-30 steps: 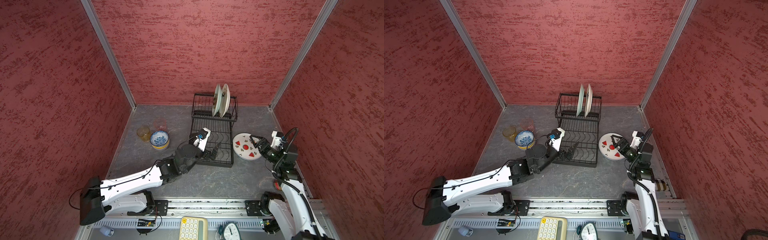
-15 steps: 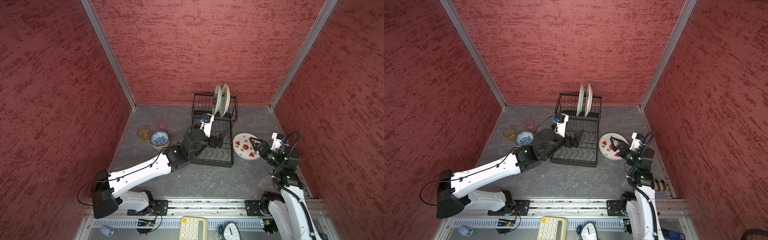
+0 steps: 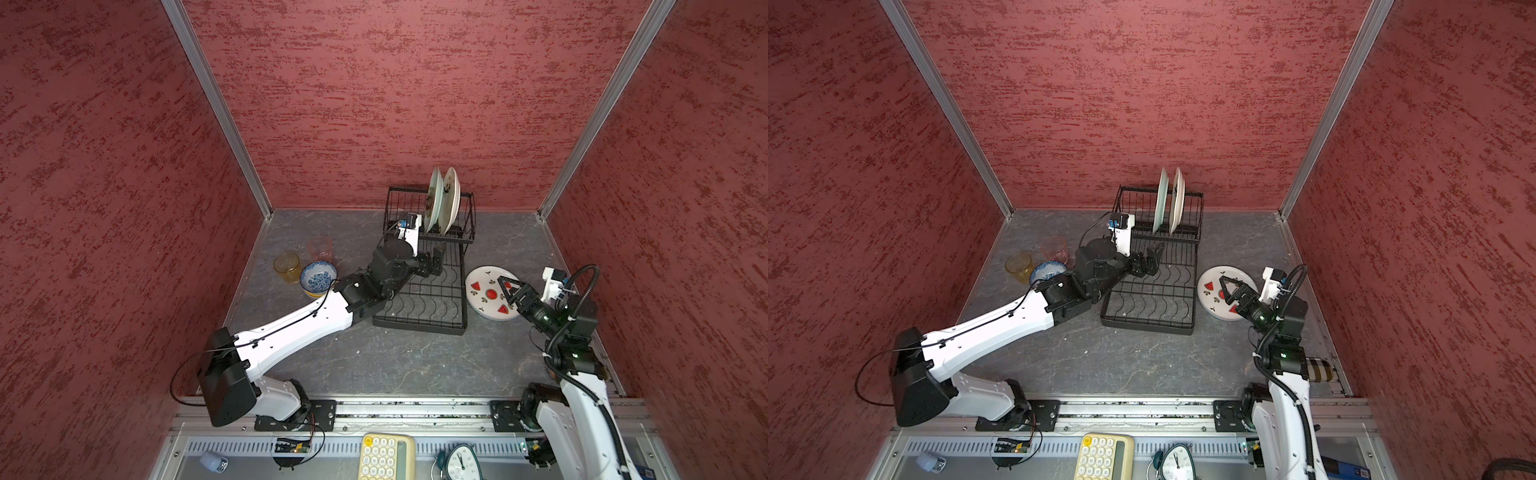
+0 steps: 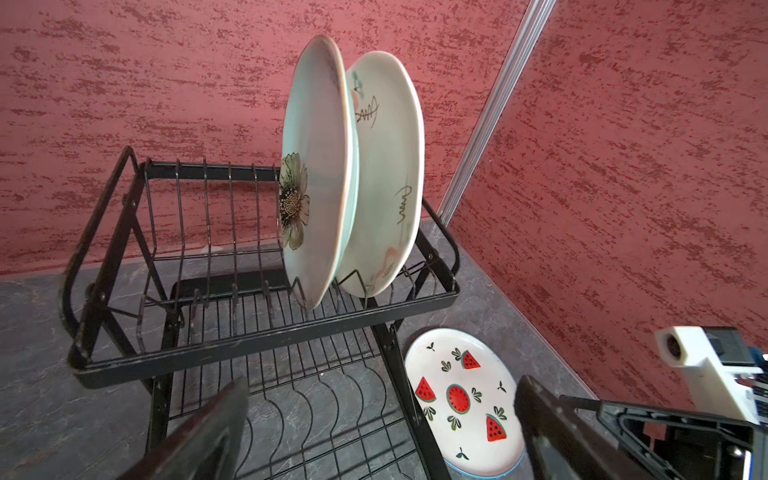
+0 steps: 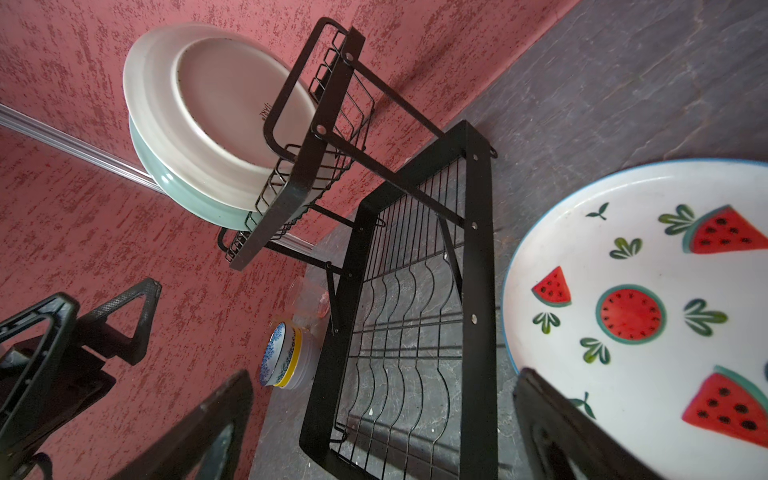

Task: Unload the mixed dishes from the dish rack
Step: 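Reach the left gripper up to the plates in the upper rack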

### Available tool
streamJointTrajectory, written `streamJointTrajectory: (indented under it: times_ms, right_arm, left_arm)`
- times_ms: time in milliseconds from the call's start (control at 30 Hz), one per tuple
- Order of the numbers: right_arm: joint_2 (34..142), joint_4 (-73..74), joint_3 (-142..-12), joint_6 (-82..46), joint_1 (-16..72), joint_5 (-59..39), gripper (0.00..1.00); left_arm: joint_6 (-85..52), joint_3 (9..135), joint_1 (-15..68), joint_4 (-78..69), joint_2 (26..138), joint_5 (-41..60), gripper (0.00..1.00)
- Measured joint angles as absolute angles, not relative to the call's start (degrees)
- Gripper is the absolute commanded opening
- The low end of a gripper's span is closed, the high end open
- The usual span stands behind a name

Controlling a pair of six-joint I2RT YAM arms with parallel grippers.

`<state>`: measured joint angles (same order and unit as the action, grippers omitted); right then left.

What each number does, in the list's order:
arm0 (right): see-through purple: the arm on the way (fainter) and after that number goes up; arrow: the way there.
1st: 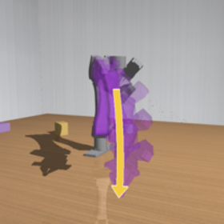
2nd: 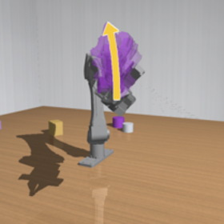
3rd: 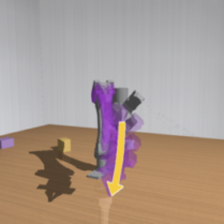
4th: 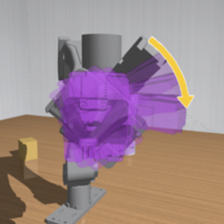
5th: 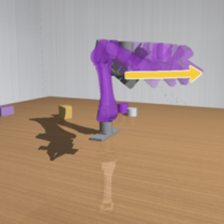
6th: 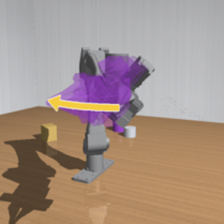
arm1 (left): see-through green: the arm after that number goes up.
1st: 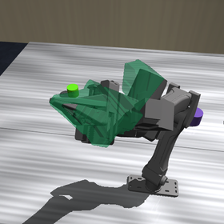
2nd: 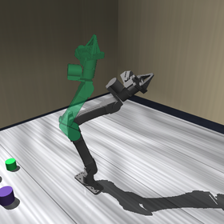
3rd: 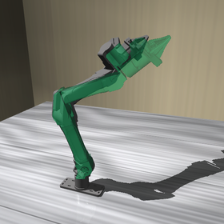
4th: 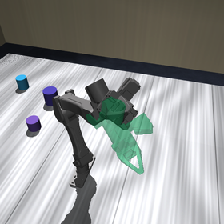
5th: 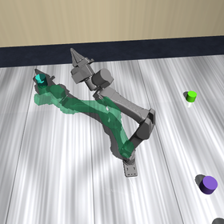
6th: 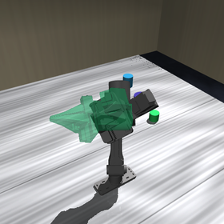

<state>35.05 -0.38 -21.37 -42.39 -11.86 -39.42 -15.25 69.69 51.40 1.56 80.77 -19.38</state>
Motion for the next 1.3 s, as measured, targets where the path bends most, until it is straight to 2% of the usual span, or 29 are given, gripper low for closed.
streamJointTrajectory:
  times_ms: [200,700,767,833,1300]
  right_arm:
    - [35.8,-0.4,-21.2,-42.3,-11.9,-39.4,0.99]
    - [37.2,-0.4,-20.8,-41.5,-11.9,-39.2,0.99]
    - [37.4,-0.4,-20.8,-41.4,-11.9,-39.2,0.99]
    - [37.7,-0.5,-20.8,-41.3,-11.9,-39.1,0.99]
    - [38.5,-0.7,-20.8,-41.0,-11.9,-38.3,0.99]
  left_arm:
    - [-15.2,69.9,49.5,-0.4,82.1,-18.4,1.00]
    - [-13.7,75.5,47.8,-1.7,89.1,-16.6,0.92]
    - [-13.2,76.5,47.8,-1.7,90.3,-16.8,0.88]
    - [-12.7,77.5,47.8,-1.6,91.5,-17.0,0.80]
    - [-9.7,80.4,47.2,-1.4,95.5,-18.5,0.73]
